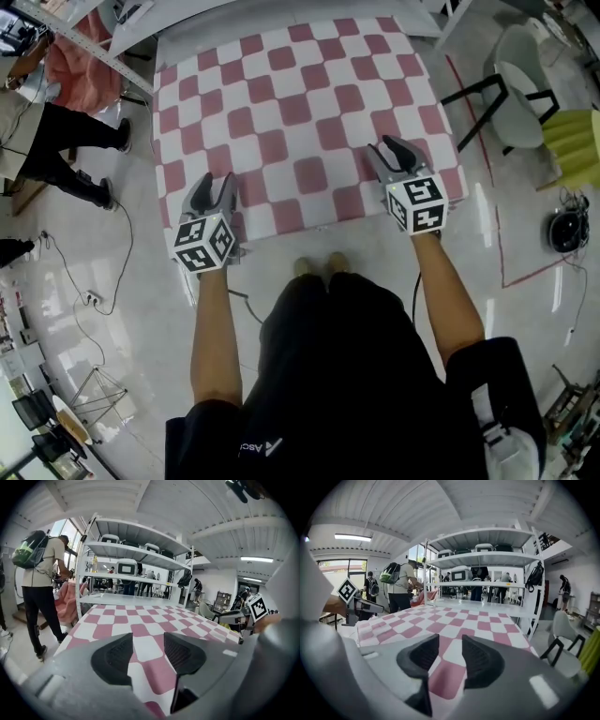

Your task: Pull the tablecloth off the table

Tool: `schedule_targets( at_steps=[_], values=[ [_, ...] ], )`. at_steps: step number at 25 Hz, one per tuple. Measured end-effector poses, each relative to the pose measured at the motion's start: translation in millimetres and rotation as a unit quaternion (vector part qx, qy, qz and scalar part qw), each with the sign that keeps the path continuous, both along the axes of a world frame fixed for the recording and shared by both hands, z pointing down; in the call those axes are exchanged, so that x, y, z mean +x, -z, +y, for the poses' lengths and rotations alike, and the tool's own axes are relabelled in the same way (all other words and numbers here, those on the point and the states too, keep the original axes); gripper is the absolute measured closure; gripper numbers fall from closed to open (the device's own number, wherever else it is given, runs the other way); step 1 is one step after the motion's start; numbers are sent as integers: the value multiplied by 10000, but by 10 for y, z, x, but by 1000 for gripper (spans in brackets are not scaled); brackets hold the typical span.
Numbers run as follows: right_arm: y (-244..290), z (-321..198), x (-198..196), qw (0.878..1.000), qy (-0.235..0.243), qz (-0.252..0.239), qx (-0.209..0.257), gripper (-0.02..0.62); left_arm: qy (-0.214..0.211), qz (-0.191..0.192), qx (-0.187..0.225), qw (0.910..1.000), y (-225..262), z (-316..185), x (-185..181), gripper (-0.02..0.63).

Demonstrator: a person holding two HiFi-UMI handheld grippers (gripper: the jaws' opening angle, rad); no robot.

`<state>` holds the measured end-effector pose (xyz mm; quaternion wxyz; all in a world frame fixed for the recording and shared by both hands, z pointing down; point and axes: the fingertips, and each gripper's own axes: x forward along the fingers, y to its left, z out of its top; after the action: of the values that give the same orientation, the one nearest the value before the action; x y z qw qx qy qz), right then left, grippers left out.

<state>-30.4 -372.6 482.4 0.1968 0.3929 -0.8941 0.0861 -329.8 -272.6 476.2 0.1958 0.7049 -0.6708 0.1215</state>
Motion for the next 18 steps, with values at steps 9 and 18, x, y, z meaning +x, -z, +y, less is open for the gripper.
schedule_targets(
  at_steps=[9, 18],
  values=[
    [-597, -193, 108, 9925, -301, 633, -1003, 239, 124, 4, -1215, 9925, -573, -125, -153, 273],
    [-947, -453, 368, 9769, -565, 1076, -1757, 150, 562, 29, -2206, 9737, -955, -16, -337, 206]
  ],
)
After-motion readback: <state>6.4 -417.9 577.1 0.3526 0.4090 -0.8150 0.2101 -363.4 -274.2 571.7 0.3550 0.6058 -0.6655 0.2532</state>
